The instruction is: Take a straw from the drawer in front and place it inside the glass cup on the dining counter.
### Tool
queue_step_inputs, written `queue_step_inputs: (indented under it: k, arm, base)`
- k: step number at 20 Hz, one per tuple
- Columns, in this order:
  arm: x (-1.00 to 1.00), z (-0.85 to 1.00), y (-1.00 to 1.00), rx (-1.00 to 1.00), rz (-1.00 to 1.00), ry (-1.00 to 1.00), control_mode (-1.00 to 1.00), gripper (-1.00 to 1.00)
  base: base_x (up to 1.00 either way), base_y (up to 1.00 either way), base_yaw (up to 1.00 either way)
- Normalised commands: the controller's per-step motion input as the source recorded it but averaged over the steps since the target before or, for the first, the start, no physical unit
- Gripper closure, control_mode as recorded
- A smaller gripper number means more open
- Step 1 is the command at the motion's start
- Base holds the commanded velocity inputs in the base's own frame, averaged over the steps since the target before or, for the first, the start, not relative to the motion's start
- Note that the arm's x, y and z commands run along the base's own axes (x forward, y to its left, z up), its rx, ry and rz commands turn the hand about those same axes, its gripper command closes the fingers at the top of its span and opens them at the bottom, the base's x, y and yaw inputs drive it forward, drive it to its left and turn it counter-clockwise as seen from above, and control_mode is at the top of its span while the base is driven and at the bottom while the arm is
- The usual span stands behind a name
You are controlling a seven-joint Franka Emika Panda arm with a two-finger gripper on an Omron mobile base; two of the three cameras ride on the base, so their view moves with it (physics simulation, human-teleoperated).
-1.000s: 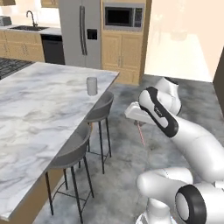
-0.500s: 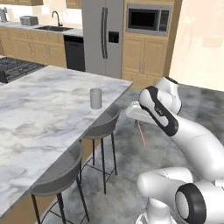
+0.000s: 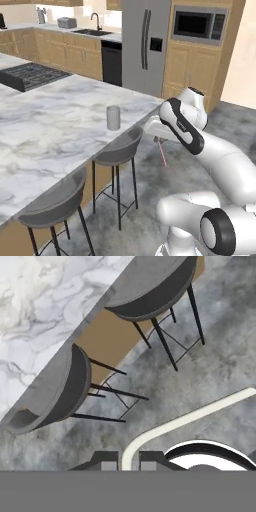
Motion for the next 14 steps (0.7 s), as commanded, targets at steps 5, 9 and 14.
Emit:
queue_step_inputs:
  k: [5,9,14]
  arm:
    - [0.00,0.00,0.00,0.00,0.00,0.00,1.00,1.00]
    - [0.00,0.00,0.00,0.00,0.00,0.00,1.00,1.00]
    - [0.00,0.00,0.00,0.00,0.00,0.00,1.00,1.00]
  base:
    - [0.10,-0.59,0.32]
    - [0.07,-0.61,0.31]
    - [0.17,-0.63,0.31]
